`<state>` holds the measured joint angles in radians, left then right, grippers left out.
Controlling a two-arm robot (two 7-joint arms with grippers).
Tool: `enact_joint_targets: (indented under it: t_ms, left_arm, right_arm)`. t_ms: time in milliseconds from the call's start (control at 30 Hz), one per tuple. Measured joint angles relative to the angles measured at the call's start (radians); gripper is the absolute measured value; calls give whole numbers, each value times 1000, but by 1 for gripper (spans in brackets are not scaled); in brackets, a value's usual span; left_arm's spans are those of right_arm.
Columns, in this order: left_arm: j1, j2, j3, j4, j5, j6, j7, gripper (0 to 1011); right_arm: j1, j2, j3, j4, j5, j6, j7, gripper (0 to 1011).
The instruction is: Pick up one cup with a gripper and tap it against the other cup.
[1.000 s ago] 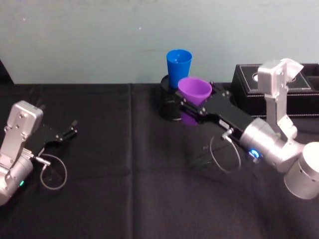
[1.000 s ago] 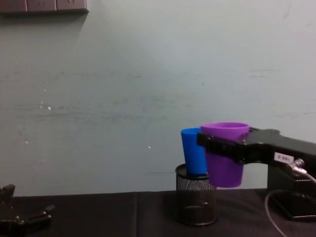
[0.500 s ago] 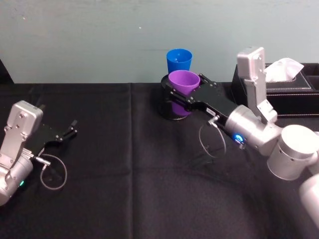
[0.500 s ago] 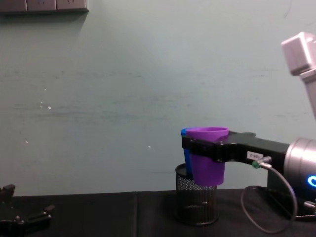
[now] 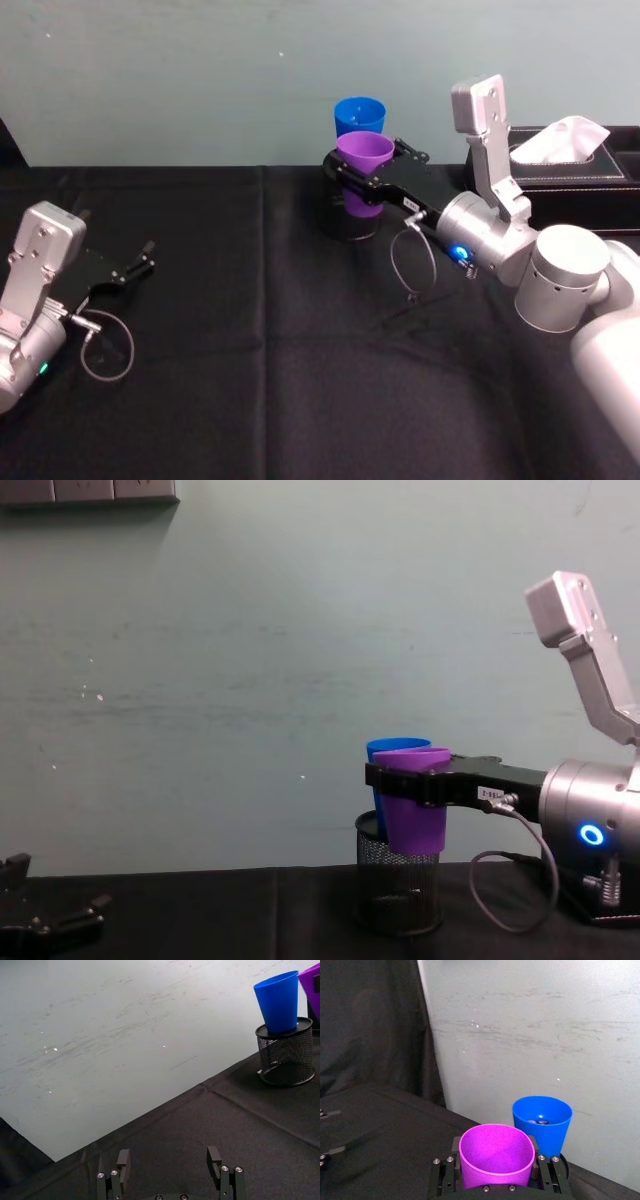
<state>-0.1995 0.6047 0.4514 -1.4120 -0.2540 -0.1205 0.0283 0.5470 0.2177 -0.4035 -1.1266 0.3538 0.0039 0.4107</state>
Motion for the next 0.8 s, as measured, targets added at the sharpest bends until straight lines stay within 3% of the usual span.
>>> enact_joint_targets:
  t_ms: [800]
  left_arm:
    - [0,0,0,0,0,0,0,1000]
  right_arm:
    - [82,-56,32,147,-9,-3,3,746]
